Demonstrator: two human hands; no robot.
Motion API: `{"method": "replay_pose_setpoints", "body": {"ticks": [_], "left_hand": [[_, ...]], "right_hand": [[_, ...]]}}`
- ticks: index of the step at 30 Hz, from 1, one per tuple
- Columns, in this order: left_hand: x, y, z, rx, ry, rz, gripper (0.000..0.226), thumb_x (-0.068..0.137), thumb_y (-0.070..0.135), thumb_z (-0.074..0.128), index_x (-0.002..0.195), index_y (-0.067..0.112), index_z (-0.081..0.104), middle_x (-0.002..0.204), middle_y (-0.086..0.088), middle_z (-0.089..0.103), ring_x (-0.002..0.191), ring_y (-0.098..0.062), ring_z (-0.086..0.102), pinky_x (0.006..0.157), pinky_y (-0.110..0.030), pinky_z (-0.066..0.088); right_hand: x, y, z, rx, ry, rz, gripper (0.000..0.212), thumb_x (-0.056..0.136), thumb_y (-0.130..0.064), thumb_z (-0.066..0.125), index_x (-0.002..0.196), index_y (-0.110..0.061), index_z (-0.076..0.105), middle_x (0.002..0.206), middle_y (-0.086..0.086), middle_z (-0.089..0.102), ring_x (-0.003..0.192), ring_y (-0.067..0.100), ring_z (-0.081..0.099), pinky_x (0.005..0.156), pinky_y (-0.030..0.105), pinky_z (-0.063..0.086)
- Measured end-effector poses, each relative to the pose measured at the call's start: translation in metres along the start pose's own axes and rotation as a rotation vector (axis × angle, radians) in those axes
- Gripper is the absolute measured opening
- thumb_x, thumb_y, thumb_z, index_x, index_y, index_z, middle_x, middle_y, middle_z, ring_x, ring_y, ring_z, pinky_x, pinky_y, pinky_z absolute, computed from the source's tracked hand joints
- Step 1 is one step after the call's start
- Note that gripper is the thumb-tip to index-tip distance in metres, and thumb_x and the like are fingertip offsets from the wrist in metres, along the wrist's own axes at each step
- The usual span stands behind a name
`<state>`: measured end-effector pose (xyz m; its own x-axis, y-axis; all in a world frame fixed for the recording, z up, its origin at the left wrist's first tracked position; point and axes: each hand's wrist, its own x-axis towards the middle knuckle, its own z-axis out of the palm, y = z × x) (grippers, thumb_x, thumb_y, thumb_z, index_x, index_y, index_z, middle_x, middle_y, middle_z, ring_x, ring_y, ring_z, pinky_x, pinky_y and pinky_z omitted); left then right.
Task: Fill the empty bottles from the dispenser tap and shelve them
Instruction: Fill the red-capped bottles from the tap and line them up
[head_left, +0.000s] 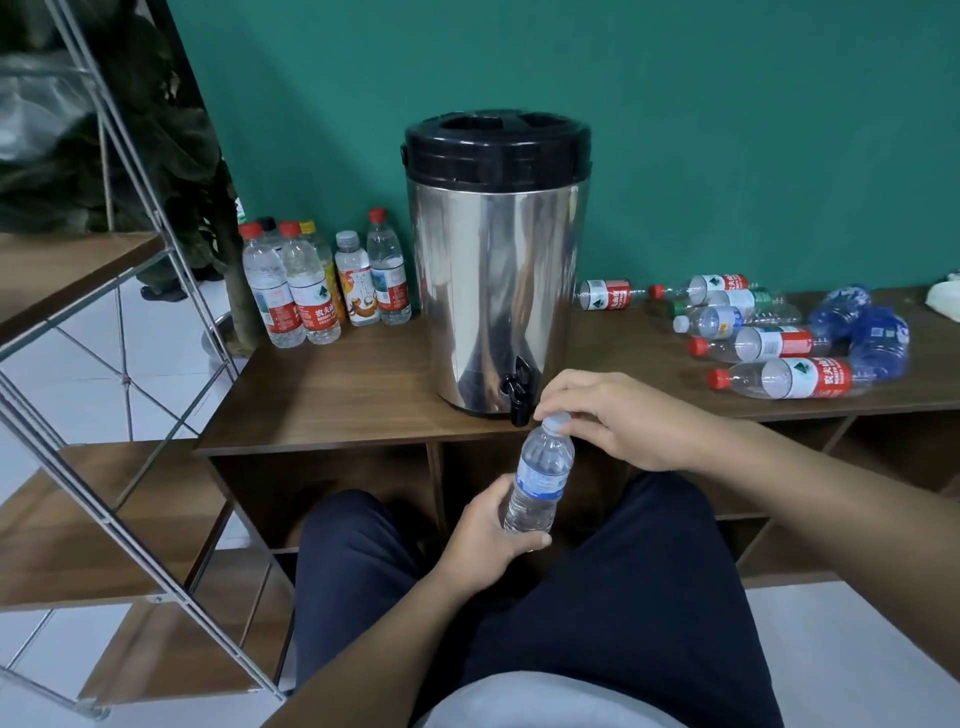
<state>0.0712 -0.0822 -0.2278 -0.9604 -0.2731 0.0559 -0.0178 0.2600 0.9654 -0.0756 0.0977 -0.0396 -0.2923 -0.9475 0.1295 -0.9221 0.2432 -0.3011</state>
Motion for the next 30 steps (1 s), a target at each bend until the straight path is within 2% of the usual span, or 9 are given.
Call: {"method": "replay_pose_setpoints", "body": {"ticks": [4, 9, 13, 15, 18, 20, 21, 26, 30], "left_hand": [[0.001, 0.016, -0.008, 0.002, 0.018, 0.036, 0.062, 0.079, 0.013, 0.099, 0.131, 0.032, 0.071, 0.119, 0.002, 0.08, 0.112, -0.021, 0.077, 0.106, -0.055, 0.061], [-0.002, 0.042, -0.006, -0.04, 0.125, 0.064, 0.067, 0.078, 0.018, 0.099, 0.136, 0.037, 0.071, 0.118, 0.007, 0.082, 0.112, -0.017, 0.078, 0.104, -0.054, 0.063], [-0.008, 0.056, -0.012, -0.073, 0.143, 0.075, 0.068, 0.079, 0.02, 0.099, 0.139, 0.036, 0.07, 0.117, 0.004, 0.083, 0.11, -0.019, 0.079, 0.099, -0.06, 0.065], [-0.011, 0.063, -0.021, -0.062, 0.157, 0.094, 0.067, 0.079, 0.019, 0.099, 0.138, 0.033, 0.071, 0.119, 0.005, 0.083, 0.112, -0.017, 0.078, 0.103, -0.056, 0.063], [-0.012, 0.074, -0.037, -0.067, 0.169, 0.122, 0.065, 0.081, 0.015, 0.097, 0.138, 0.03, 0.071, 0.122, 0.006, 0.082, 0.116, -0.015, 0.077, 0.107, -0.047, 0.061], [-0.013, 0.081, -0.049, -0.079, 0.167, 0.133, 0.061, 0.083, 0.01, 0.096, 0.136, 0.027, 0.072, 0.12, 0.003, 0.083, 0.113, -0.015, 0.077, 0.105, -0.045, 0.061], [-0.013, 0.084, -0.056, -0.08, 0.168, 0.138, 0.059, 0.083, 0.007, 0.095, 0.135, 0.026, 0.073, 0.12, 0.002, 0.083, 0.114, -0.016, 0.077, 0.105, -0.042, 0.061], [-0.016, 0.095, -0.098, -0.053, 0.138, 0.144, 0.056, 0.085, 0.004, 0.095, 0.133, 0.022, 0.073, 0.127, 0.0, 0.081, 0.122, -0.019, 0.075, 0.113, -0.039, 0.057], [-0.016, 0.1, -0.126, -0.043, 0.156, 0.129, 0.055, 0.086, 0.007, 0.096, 0.134, 0.022, 0.074, 0.128, 0.0, 0.081, 0.122, -0.022, 0.076, 0.116, -0.046, 0.057]], "right_hand": [[0.011, -0.009, -0.02, -0.039, 0.011, 0.038, 0.017, 0.109, -0.039, 0.068, 0.118, -0.028, 0.077, 0.114, -0.014, 0.061, 0.097, 0.008, 0.065, 0.087, 0.03, 0.052], [0.03, -0.031, -0.028, -0.207, 0.271, 0.162, 0.049, 0.101, -0.067, 0.06, 0.082, -0.023, 0.067, 0.085, -0.008, 0.057, 0.078, 0.013, 0.057, 0.075, 0.04, 0.051], [0.04, -0.053, -0.044, -0.231, 0.295, 0.156, 0.066, 0.096, -0.083, 0.048, 0.076, -0.022, 0.065, 0.077, -0.006, 0.06, 0.073, 0.015, 0.059, 0.071, 0.047, 0.055], [0.043, -0.061, -0.055, -0.261, 0.29, 0.121, 0.074, 0.096, -0.087, 0.041, 0.083, -0.021, 0.071, 0.077, -0.006, 0.064, 0.072, 0.013, 0.061, 0.071, 0.048, 0.056], [0.049, -0.072, -0.074, -0.221, 0.254, 0.01, 0.047, 0.105, -0.066, 0.055, 0.119, -0.027, 0.078, 0.099, -0.009, 0.075, 0.082, 0.005, 0.065, 0.078, 0.037, 0.058], [0.056, -0.078, -0.085, -0.205, 0.174, -0.056, 0.035, 0.11, -0.05, 0.059, 0.136, -0.031, 0.073, 0.119, -0.013, 0.074, 0.094, 0.001, 0.062, 0.083, 0.017, 0.049], [0.06, -0.081, -0.089, -0.211, 0.136, -0.076, 0.035, 0.112, -0.047, 0.058, 0.141, -0.033, 0.071, 0.125, -0.015, 0.071, 0.098, 0.0, 0.06, 0.085, 0.012, 0.044], [0.089, -0.097, -0.102, -0.203, 0.075, -0.121, 0.031, 0.113, -0.044, 0.056, 0.134, -0.03, 0.074, 0.116, -0.019, 0.07, 0.099, -0.003, 0.062, 0.089, 0.025, 0.05], [0.124, -0.112, -0.099, -0.247, 0.062, -0.122, 0.028, 0.112, -0.046, 0.056, 0.111, -0.028, 0.077, 0.098, -0.015, 0.071, 0.091, 0.007, 0.067, 0.087, 0.04, 0.058]]}}
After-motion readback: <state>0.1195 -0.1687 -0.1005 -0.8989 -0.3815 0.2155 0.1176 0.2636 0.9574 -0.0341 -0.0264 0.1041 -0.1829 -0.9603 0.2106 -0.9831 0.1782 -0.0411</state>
